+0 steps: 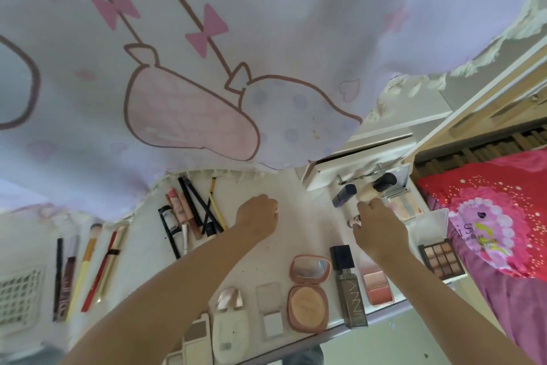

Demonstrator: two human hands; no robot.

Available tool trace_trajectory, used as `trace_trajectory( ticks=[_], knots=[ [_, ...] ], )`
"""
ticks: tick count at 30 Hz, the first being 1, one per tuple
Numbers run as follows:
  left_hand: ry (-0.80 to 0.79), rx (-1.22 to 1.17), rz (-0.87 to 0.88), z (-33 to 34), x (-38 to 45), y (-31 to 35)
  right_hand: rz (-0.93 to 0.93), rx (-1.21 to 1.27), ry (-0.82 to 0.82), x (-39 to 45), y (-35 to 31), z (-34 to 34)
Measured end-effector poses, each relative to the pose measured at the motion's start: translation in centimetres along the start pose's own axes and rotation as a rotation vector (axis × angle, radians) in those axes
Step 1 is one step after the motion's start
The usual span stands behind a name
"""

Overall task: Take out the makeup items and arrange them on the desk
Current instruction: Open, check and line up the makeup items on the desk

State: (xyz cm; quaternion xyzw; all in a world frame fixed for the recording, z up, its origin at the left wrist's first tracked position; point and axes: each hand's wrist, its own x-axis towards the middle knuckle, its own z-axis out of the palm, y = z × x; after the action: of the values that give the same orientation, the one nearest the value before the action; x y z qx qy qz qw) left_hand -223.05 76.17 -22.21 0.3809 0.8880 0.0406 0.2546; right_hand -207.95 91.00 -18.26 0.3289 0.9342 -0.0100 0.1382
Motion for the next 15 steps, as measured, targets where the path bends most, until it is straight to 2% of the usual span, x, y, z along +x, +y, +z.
trace_trajectory(
  ticks=[3,6,10,13,15],
  knots=[
    [0.016,0.055,-0.050,-0.8,-1.5,-2.4,-0.111,-0.025,0.112,-0.5,-1.6,-0.3],
    [0.036,0.079,-0.124,-1.5,-3.2,-5.3,-0.282,0.000,0.098,-0.5,-5.2,-0.9],
    [0.061,0.056,-0.231,-2.1,-5.8,-9.4,-0.463,-0.008,-0.061,0.4,-11.7,-0.1],
    [0.065,0.003,-0.300,-2.2,-7.7,-11.7,-0.486,0.071,-0.207,0.8,-16.0,1.1],
    [0.082,0.009,-0.313,-2.1,-8.8,-12.8,-0.447,0.154,-0.364,0.9,-18.3,2.0]
  ],
)
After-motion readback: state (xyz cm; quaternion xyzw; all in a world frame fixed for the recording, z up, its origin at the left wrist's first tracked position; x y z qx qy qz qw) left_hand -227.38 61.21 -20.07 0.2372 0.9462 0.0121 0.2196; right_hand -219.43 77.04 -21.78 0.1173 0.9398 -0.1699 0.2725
